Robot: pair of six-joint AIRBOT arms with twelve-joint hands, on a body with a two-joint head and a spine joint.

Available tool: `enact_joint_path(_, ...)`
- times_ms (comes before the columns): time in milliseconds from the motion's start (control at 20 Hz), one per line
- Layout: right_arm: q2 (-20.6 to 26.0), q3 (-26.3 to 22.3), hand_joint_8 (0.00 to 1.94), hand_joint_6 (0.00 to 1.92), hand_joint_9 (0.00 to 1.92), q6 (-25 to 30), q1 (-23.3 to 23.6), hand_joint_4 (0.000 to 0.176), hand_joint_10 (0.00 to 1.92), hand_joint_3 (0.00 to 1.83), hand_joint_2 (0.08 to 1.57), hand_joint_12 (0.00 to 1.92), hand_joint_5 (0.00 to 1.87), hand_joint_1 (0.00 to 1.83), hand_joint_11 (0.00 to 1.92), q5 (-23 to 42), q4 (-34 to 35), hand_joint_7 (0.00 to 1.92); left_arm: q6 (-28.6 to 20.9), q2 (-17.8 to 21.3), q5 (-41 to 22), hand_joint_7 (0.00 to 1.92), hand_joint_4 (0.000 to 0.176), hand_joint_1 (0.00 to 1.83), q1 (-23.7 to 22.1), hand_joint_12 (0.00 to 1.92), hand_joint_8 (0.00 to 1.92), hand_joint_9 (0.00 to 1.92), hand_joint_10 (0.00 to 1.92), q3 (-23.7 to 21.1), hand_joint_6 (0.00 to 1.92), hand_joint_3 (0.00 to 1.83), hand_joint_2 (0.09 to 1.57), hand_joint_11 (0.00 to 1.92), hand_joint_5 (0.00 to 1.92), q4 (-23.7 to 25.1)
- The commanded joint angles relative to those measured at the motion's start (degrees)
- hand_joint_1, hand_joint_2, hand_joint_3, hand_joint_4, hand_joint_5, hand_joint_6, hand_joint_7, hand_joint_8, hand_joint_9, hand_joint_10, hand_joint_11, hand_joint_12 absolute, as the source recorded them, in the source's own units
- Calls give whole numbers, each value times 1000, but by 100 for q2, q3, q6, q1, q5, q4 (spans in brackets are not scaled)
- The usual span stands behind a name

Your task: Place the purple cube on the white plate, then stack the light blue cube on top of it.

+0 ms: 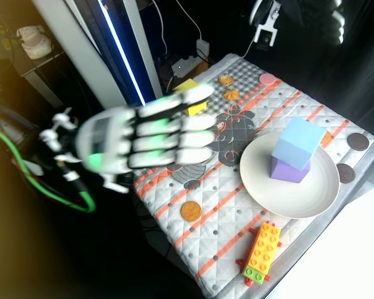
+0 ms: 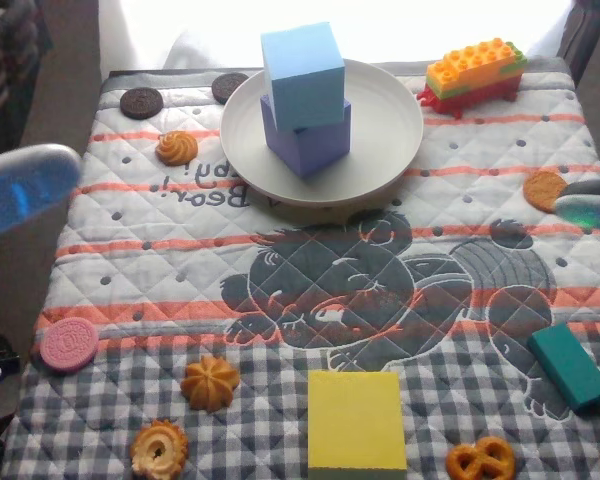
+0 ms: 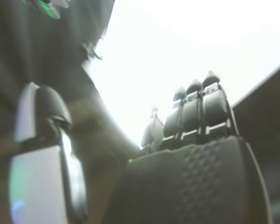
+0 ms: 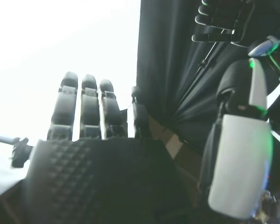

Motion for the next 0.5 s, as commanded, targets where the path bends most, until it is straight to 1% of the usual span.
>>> enact_joint_path(0, 87, -48, 5, 0, 36, -54, -8, 52, 5, 11, 1131, 0, 69, 637, 0, 1166, 219, 53, -305, 21, -1052, 38, 171, 661, -17, 22, 13, 7, 3, 78, 0, 5, 902, 42, 0, -151)
enact_joint_path(50, 190, -199, 0, 11, 6, -198, -19, 118, 0, 6, 1161, 0, 170, 705, 0, 1166, 317, 10, -562, -49, -1052, 78, 140, 561, -15, 4, 5, 8, 1, 214, 1, 27, 1052, 8, 29, -221)
enact_joint_path(100, 301, -337, 0, 8, 0, -514, 44, 164, 0, 14, 1193, 0, 187, 628, 1, 1167, 290, 1, -928, -132, -1052, 98, 118, 471, -32, 0, 2, 18, 1, 390, 1, 18, 1116, 1, 39, -269)
enact_joint_path(150, 362, -364, 0, 3, 0, -519, 60, 174, 0, 0, 1139, 0, 184, 474, 0, 1168, 219, 0, -1114, -163, -1054, 19, 164, 382, -75, 0, 0, 3, 0, 465, 0, 13, 1188, 0, 7, -240)
enact_joint_path(200, 399, -372, 0, 2, 0, -513, 71, 176, 0, 0, 1112, 0, 54, 94, 0, 1171, 137, 0, -1116, -159, -1054, 3, 174, 176, -145, 0, 0, 0, 0, 460, 29, 17, 1284, 0, 261, -135)
enact_joint_path(250, 466, -434, 7, 14, 117, -520, 104, 169, 12, 0, 1016, 97, 220, 282, 152, 1171, 40, 98, -1033, -159, -1055, 0, 136, 144, -337, 0, 0, 0, 0, 433, 13, 8, 1287, 0, 270, 188)
enact_joint_path(300, 475, -459, 13, 19, 224, -510, 89, 57, 2, 0, 1021, 295, 330, 530, 100, 1171, -28, 197, -944, -157, -1055, 26, 55, 109, -490, 0, 8, 0, 0, 382, 2, 6, 1289, 0, 237, 451)
enact_joint_path(350, 475, -489, 9, 10, 258, -413, 88, 45, 0, 0, 1074, 430, 380, 635, 22, 1173, -26, 258, -959, -159, -1055, 174, 7, 175, -652, 0, 14, 158, 20, 362, 8, 0, 1230, 0, 319, 615)
enact_joint_path(400, 521, -554, 13, 12, 325, -158, 157, 0, 10, 10, 1197, 569, 480, 582, 4, 1175, 26, 365, -1168, -170, -1057, 147, 46, 109, -792, 364, 2, 117, 3, 369, 1, 32, 1422, 0, 298, 646)
enact_joint_path(450, 580, -663, 8, 2, 315, -62, 180, 0, 2, 25, 1395, 558, 355, 208, 0, 1177, 81, 396, -1383, -149, -1057, 170, 25, 21, -818, 686, 0, 90, 5, 377, 58, 7, 1433, 0, 441, 641)
